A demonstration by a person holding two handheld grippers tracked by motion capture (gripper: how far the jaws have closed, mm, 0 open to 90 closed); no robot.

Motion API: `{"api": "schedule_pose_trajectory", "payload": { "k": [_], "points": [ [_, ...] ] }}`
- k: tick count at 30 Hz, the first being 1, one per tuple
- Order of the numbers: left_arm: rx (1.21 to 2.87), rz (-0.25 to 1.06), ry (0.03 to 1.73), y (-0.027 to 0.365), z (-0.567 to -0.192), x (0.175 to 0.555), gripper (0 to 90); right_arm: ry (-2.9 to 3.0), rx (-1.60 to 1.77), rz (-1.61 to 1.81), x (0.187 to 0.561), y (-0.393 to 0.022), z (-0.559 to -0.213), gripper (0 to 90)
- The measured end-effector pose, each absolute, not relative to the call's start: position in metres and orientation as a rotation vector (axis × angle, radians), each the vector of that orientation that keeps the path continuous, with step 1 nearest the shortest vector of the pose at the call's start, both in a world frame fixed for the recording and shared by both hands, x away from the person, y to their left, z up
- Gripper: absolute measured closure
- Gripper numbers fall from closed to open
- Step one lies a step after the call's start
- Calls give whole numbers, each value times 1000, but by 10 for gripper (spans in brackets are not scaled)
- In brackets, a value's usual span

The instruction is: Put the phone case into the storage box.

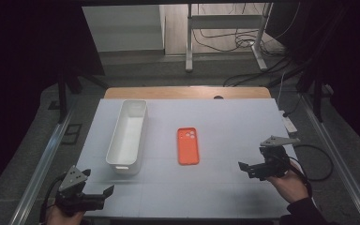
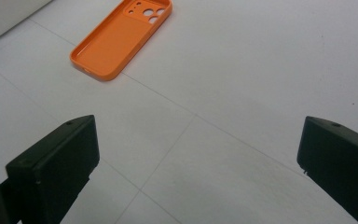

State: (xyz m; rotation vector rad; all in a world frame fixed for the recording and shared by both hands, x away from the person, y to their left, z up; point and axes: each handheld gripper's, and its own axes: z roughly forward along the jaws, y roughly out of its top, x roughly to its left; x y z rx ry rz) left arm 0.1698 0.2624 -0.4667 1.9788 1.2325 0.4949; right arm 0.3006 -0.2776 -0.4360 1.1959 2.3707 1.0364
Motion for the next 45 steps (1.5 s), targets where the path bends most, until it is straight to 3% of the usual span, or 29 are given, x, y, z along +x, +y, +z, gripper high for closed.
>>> {"api": "schedule_pose_trajectory", "payload": {
  "k": [45],
  "points": [
    [1976, 484, 1227, 263, -467, 170, 16, 2500, 1111, 983, 353, -220, -446, 0]
  ]
}}
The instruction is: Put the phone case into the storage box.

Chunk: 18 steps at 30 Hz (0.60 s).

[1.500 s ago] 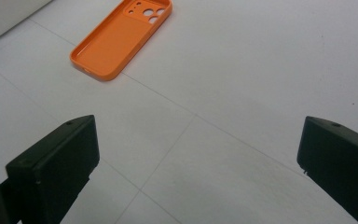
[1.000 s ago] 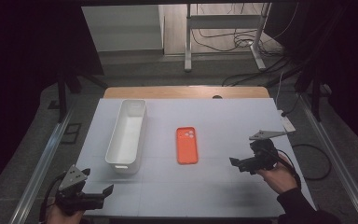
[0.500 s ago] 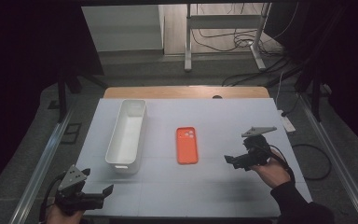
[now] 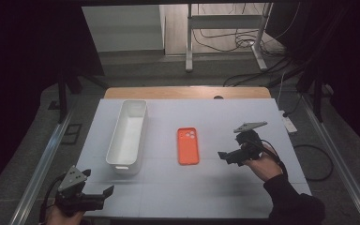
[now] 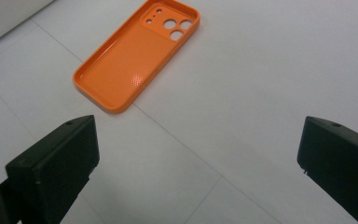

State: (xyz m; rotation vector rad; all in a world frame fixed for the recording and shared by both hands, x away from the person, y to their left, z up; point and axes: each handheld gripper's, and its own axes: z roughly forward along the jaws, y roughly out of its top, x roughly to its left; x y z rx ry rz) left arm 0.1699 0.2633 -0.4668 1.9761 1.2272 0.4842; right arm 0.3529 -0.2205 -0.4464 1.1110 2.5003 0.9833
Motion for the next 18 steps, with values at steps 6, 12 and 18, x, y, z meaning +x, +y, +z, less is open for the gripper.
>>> {"api": "schedule_pose_trajectory", "payload": {
  "k": [6, 12, 18],
  "points": [
    [1980, 483, 1228, 263, -467, 170, 17, 2522, 1078, 952, 361, -212, -447, 0],
    [1981, 482, 1228, 263, -467, 170, 18, 2523, 1070, 962, 368, -204, -448, 0],
    [1983, 482, 1225, 263, -467, 170, 18, 2540, 1060, 972, 374, -195, -450, 0]
  ]
}}
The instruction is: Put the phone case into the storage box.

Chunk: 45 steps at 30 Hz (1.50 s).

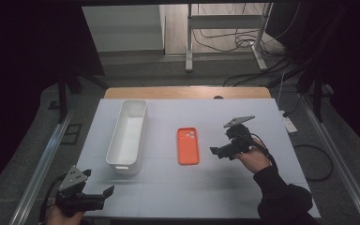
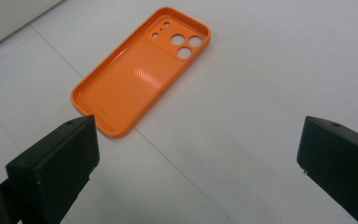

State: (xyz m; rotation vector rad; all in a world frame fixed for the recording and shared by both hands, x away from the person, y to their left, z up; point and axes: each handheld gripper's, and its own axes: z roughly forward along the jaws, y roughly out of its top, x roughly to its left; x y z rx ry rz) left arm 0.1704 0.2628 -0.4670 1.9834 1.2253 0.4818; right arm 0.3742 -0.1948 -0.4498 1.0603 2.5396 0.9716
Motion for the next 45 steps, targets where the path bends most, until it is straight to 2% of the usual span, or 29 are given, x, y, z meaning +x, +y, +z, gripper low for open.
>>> {"api": "schedule_pose_trajectory", "payload": {
  "k": [45],
  "points": [
    [1983, 470, 1220, 264, -467, 171, 24, 2607, 1024, 935, 413, -119, -470, 0]
  ]
}}
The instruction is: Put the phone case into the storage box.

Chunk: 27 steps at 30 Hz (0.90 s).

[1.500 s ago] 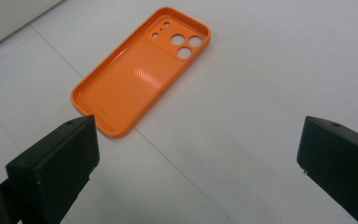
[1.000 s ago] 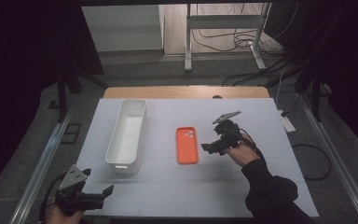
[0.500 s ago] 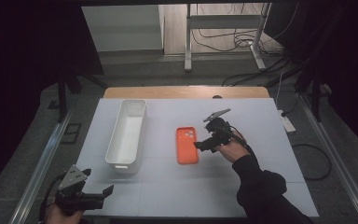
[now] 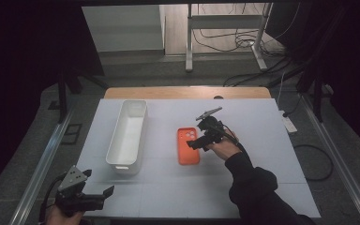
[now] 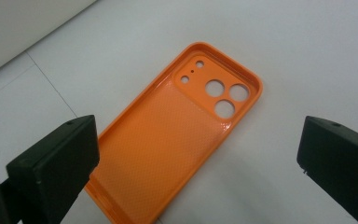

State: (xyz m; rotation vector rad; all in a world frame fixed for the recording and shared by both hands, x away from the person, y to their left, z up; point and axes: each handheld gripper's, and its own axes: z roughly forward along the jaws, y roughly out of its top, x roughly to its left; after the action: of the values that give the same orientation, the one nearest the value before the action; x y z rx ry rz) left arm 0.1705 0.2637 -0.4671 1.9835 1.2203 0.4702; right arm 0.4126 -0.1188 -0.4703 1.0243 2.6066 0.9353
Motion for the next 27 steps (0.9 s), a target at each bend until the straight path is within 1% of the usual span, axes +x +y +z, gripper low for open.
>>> {"api": "schedule_pose_trajectory", "payload": {
  "k": [15, 27],
  "points": [
    [1986, 470, 1219, 263, -467, 171, 25, 2622, 1046, 829, 415, -113, -483, 0],
    [1990, 470, 1215, 263, -467, 171, 25, 2684, 1112, 785, 419, -116, -503, 0]
  ]
}}
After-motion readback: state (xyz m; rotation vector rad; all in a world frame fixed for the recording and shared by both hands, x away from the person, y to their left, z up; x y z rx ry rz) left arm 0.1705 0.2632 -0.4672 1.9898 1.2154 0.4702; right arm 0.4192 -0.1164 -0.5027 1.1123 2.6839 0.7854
